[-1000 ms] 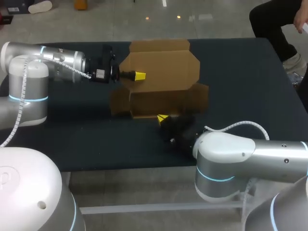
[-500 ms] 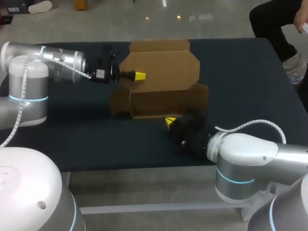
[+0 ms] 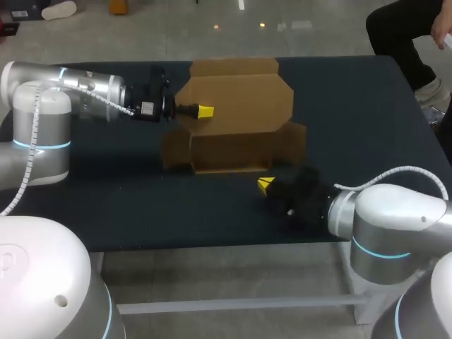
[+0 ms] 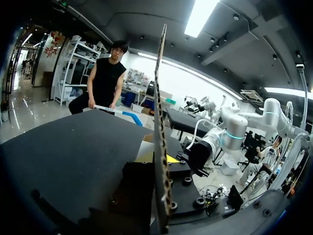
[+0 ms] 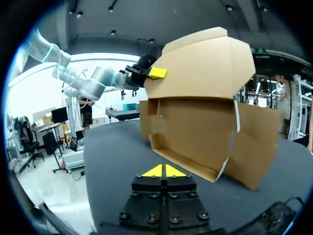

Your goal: Assemble the packaging by folding the flat box into shape, placing the metal phone stand inside, and closing the box properly

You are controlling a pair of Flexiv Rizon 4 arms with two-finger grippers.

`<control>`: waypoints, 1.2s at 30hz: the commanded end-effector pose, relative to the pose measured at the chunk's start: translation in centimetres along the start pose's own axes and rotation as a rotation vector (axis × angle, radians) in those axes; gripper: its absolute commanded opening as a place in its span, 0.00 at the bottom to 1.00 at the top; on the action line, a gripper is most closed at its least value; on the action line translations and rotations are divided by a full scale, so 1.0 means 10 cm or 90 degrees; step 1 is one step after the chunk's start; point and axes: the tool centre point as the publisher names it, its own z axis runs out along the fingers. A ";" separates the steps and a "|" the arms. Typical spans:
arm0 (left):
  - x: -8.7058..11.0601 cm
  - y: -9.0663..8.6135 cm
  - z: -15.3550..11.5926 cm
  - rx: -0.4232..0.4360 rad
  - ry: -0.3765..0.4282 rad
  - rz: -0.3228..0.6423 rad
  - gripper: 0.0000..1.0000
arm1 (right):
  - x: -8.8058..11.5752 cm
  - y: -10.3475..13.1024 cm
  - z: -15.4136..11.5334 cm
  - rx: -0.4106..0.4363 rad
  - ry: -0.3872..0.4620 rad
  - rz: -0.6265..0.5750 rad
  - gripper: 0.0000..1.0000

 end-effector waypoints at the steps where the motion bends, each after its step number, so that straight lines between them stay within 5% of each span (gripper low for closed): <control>1: -0.01 0.03 0.01 -0.001 0.000 0.000 0.00 | -0.02 0.02 -0.15 0.022 0.025 -0.003 0.00; 34: -0.01 0.03 0.01 -0.001 0.000 0.000 0.00 | -0.26 -0.19 -0.85 0.033 0.026 -0.022 0.00; 36: -0.01 0.03 0.01 -0.001 0.000 0.000 0.00 | -0.28 -0.19 -0.88 0.038 0.030 -0.031 0.09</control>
